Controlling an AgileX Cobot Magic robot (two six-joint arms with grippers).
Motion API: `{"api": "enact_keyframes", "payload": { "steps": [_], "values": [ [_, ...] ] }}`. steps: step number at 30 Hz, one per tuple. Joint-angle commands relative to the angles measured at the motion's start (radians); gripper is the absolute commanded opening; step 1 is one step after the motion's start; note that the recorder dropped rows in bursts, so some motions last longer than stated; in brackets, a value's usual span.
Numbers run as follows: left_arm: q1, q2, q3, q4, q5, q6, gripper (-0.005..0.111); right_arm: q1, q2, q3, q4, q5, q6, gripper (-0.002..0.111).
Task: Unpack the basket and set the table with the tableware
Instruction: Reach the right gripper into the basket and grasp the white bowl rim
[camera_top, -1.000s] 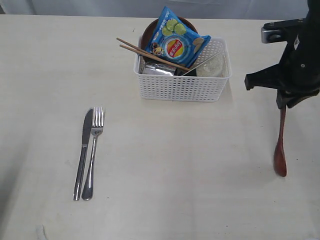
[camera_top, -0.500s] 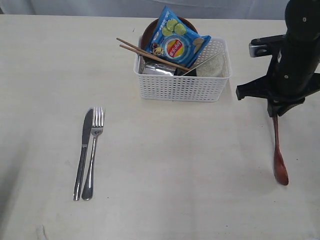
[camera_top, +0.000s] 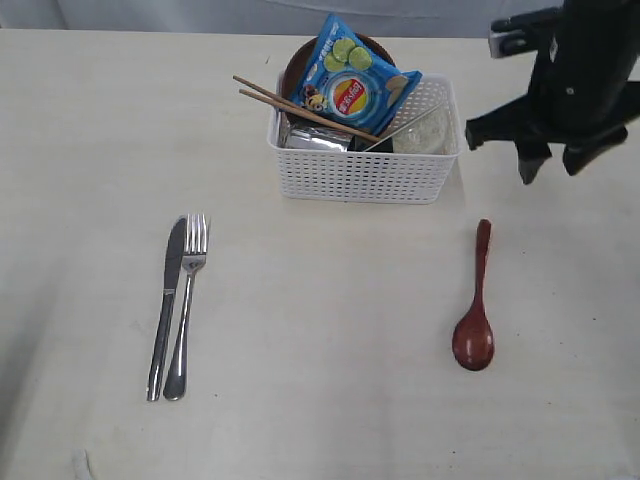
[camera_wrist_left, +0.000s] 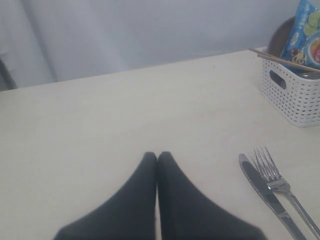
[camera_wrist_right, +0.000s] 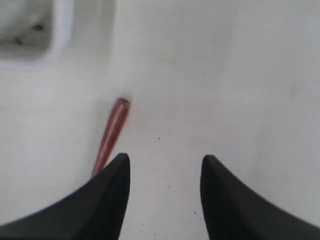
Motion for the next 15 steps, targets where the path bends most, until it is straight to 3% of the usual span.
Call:
{"api": "enact_keyframes", "payload": {
  "steps": [1,4,15],
  "values": [
    [0.002,-0.003,0.002,-0.009,-0.001,0.000,0.000,0.086,-0.043,-0.149,0.062,0.026,-0.050,0.044],
    [0.002,-0.003,0.002,-0.009,-0.001,0.000,0.000,0.152,-0.030,-0.256,0.141,0.051,0.034,0.044],
    [0.002,-0.003,0.002,-0.009,-0.001,0.000,0.000,0.155,0.232,-0.505,0.169,0.117,0.201,0.044]
  ]
}}
